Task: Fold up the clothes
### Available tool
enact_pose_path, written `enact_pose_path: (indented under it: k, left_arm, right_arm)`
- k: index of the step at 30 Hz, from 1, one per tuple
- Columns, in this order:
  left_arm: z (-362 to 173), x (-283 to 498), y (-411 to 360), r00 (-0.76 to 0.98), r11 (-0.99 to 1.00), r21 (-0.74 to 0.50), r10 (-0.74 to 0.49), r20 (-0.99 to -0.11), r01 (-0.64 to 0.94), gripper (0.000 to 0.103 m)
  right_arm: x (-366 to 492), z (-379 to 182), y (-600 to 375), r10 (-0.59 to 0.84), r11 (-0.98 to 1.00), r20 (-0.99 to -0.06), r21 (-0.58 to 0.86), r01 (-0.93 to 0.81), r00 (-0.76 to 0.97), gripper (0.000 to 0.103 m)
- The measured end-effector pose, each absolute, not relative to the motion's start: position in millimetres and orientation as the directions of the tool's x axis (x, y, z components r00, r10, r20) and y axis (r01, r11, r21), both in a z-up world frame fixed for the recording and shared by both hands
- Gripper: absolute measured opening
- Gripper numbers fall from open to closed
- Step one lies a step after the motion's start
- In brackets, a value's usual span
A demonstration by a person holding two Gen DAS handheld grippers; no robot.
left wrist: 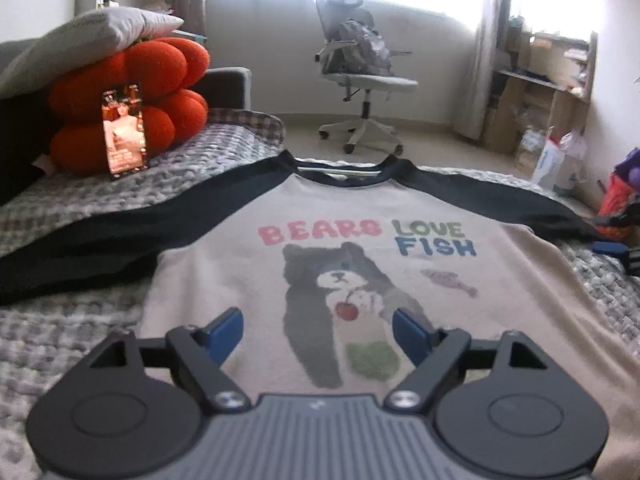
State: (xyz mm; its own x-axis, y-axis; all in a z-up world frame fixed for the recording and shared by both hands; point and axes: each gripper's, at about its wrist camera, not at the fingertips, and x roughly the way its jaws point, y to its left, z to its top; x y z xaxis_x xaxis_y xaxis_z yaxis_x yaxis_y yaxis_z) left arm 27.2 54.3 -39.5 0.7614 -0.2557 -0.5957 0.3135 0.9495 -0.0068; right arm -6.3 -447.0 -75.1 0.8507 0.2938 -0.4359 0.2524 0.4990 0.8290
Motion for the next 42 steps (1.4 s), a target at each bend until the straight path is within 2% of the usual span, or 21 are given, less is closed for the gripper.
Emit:
enact_pose_path:
  k: [3,6,15,20,30,32,34,37,42]
  left_arm:
    - [-31,26,48,0.746,0.966,-0.032,-0.218,-0.629,0.256,0.084]
    - [-24,24,44,0.723,0.967,-0.089,-0.237,-0.649,0.237,0.084]
    - [-6,7,14,0.745,0.958,-0.1,-0.272,-0.61,0.268,0.084]
    - [-7,9,2,0.734,0.957,-0.103,-0.275,-0.62,0.272,0.084]
    - [-14,23,-2,0.733,0.96,-0.083,-0.259,-0.63,0.268,0.084]
    - [-16,28,0,0.73,0.96,-0.088,-0.261,-0.632,0.267,0.084]
    - [-16,33,3,0.728,0.959,-0.097,-0.267,-0.632,0.267,0.084]
    - [-17,39,9,0.725,0.957,-0.111,-0.276,-0.631,0.268,0.084]
    - [-18,52,18,0.716,0.956,-0.141,-0.287,-0.636,0.258,0.084]
  right_arm:
    - [-20,-71,-463,0.232,0.507,-0.458,0.81,0.295,0.858,0.05]
    - [-35,-74,-480,0.191,0.469,-0.46,0.819,0.331,0.867,0.05]
    - [-54,-100,-505,0.145,0.319,-0.426,0.874,0.366,0.893,0.05]
    - [-49,-108,-510,0.079,0.267,-0.403,0.89,0.37,0.912,0.046]
    - [-28,-120,-525,-0.042,0.212,-0.437,0.875,0.435,0.899,0.024]
    - [-25,-119,-526,-0.063,0.215,-0.445,0.868,0.447,0.894,0.023]
    - [-25,-114,-524,-0.091,0.241,-0.454,0.853,0.462,0.886,0.018]
    - [-27,-100,-518,-0.139,0.308,-0.43,0.837,0.452,0.892,0.011]
    - [-32,-67,-502,-0.188,0.413,-0.353,0.818,0.4,0.916,0.01]
